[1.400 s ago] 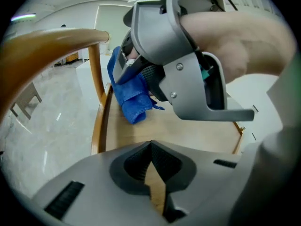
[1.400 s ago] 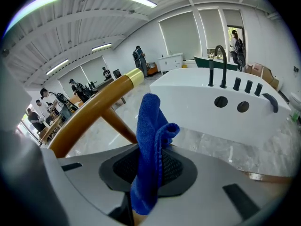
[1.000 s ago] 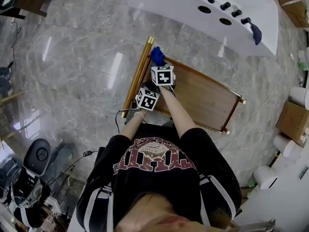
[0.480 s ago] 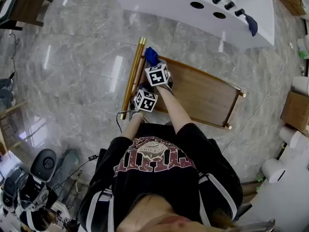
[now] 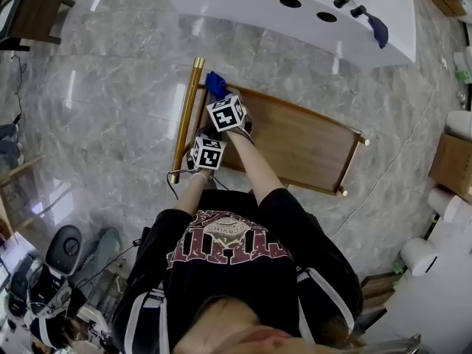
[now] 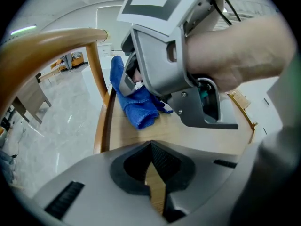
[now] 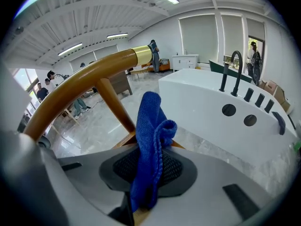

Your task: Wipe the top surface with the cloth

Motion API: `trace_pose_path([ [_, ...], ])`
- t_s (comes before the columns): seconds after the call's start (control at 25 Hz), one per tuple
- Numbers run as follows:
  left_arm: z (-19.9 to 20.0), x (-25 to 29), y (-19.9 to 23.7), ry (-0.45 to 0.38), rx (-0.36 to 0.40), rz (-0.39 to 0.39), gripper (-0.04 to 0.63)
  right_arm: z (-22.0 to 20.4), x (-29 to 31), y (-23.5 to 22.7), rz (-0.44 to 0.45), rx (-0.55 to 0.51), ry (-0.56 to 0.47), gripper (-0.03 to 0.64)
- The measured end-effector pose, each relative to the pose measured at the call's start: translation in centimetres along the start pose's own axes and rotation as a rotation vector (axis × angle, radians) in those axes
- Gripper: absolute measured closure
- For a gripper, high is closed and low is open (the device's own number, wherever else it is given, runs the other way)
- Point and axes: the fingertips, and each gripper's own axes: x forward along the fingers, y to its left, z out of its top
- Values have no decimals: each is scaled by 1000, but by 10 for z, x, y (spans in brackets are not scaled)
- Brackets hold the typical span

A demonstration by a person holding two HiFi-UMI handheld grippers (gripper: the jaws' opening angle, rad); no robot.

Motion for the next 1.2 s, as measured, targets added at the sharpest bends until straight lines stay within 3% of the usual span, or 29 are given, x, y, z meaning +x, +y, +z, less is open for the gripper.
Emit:
trace_pose_path([
  [0.16,0,-1,-3,1,31,25,548,-3,-3,0,5,-2,-6,531],
  [0.44,2,1,-4,17,14,69,548,-10,-10,-8,4,-15,-26,531],
  [1.2,1,0,-8,25,58,100,548,-35,-36,-35,-23,36,-20,531],
])
